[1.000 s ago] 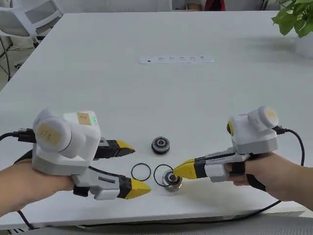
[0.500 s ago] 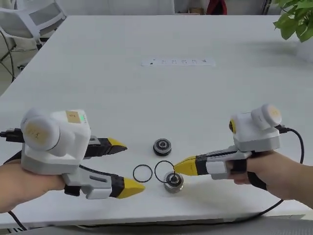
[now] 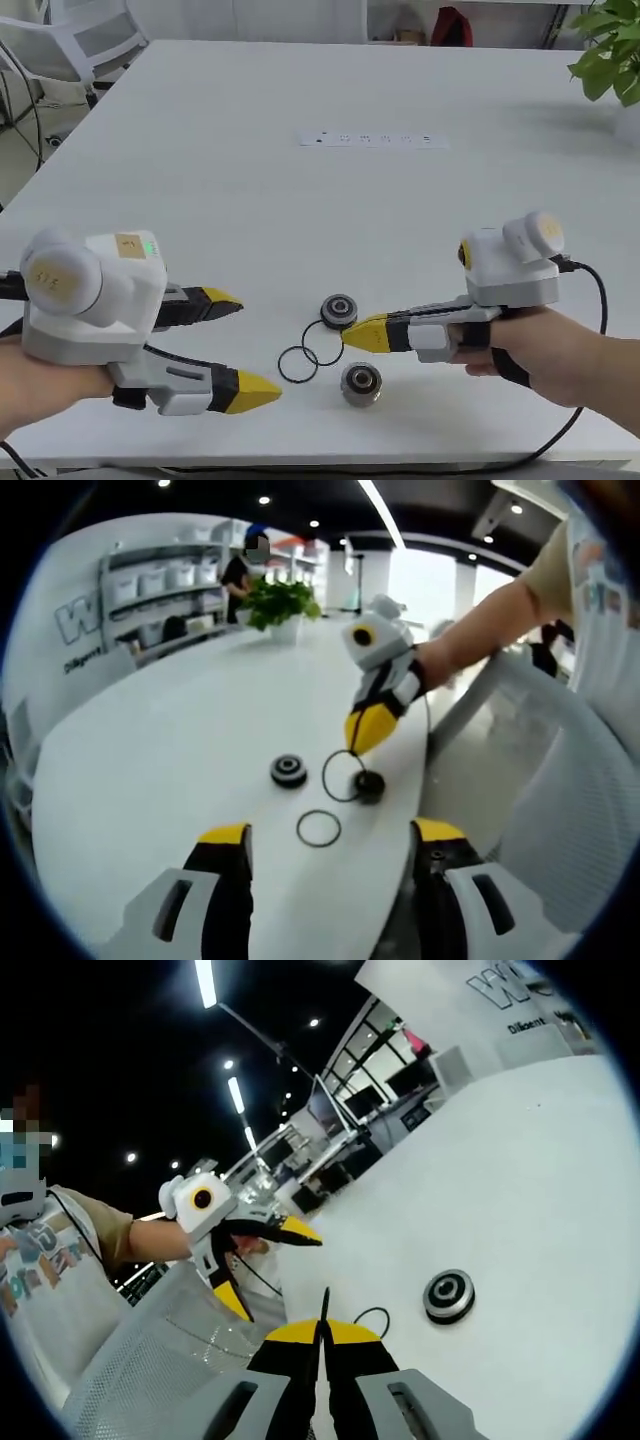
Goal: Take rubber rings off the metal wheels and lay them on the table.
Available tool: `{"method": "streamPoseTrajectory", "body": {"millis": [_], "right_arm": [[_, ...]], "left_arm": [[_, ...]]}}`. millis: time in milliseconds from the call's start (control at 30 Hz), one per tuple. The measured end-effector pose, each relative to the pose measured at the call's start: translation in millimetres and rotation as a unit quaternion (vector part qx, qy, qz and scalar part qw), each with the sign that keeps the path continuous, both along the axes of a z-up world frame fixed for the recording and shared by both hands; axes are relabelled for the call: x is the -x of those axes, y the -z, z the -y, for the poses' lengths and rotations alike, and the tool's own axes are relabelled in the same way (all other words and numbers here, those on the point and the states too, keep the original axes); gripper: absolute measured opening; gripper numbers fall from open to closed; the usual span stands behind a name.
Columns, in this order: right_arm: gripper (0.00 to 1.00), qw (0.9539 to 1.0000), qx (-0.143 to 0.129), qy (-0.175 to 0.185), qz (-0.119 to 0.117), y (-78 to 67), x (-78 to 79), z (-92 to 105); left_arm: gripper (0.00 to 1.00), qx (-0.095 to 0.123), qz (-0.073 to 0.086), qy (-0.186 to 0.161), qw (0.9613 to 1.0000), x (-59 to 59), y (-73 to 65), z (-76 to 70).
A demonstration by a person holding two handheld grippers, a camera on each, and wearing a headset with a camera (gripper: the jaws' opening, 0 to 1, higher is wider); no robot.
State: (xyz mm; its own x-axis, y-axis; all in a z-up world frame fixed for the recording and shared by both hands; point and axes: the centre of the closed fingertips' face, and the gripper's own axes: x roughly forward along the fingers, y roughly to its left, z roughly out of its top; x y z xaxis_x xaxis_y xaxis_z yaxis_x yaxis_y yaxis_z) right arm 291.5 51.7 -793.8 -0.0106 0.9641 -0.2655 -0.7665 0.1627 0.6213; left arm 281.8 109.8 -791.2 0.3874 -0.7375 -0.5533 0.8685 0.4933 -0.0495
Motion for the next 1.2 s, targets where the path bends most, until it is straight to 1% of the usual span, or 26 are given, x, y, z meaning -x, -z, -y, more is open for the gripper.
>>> {"method": "streamPoseTrajectory", "body": {"millis": [67, 167, 267, 367, 400, 500, 600, 667, 833, 967, 1200], "right_arm": [[0.00, 1.0000, 0.002, -0.003, -0.004, 2.3, -2.0, -3.1], [0.00, 0.9999, 0.007, -0.008, -0.003, 5.0, -1.7, -7.7], [0.00, 0.9999, 0.008, -0.007, -0.002, 8.0, -4.6, -9.7], [0.00, 0.9999, 0.009, -0.006, -0.005, 12.4, -7.9, -12.6], [0.00, 0.9999, 0.013, -0.007, -0.008, 14.7, -8.1, -13.7], [0.00, 0.9997, 0.019, -0.009, -0.007, 19.5, -9.4, -15.8], [0.00, 0.9996, 0.023, -0.010, -0.012, 22.9, -10.5, -17.9], [0.00, 0.9995, 0.024, -0.010, -0.020, 25.4, -9.4, -19.8], [0.00, 0.9989, 0.040, -0.009, -0.024, 35.8, -11.1, -22.0], [0.00, 0.9985, 0.046, -0.006, -0.029, 39.9, -12.9, -21.9], [0.00, 0.9979, 0.048, -0.001, -0.044, 46.3, -14.7, -21.8]], "left_arm": [[0.65, 0.001, 0.000, -0.004, 1.0000, 0.0, -0.2, -3.0], [0.65, 0.001, 0.001, -0.008, 1.0000, 0.6, 0.1, -6.5], [0.65, 0.002, 0.001, -0.014, 0.9999, 0.6, 0.1, -10.6], [0.66, 0.003, 0.001, -0.019, 0.9998, 0.5, 0.4, -13.6], [0.66, 0.003, 0.000, -0.019, 0.9998, 0.8, 0.5, -14.3], [0.66, 0.002, 0.002, -0.021, 0.9998, 1.0, -0.1, -17.8], [0.65, 0.002, 0.002, -0.025, 0.9997, 0.3, -0.6, -21.8], [0.66, 0.002, 0.002, -0.028, 0.9996, -0.1, -0.4, -24.1], [0.65, 0.001, 0.001, -0.033, 0.9995, -1.0, 0.4, -28.6], [0.65, 0.001, 0.000, -0.037, 0.9993, -1.9, 1.2, -31.8], [0.65, 0.000, -0.005, -0.041, 0.9991, -1.6, 4.1, -35.2]]}}
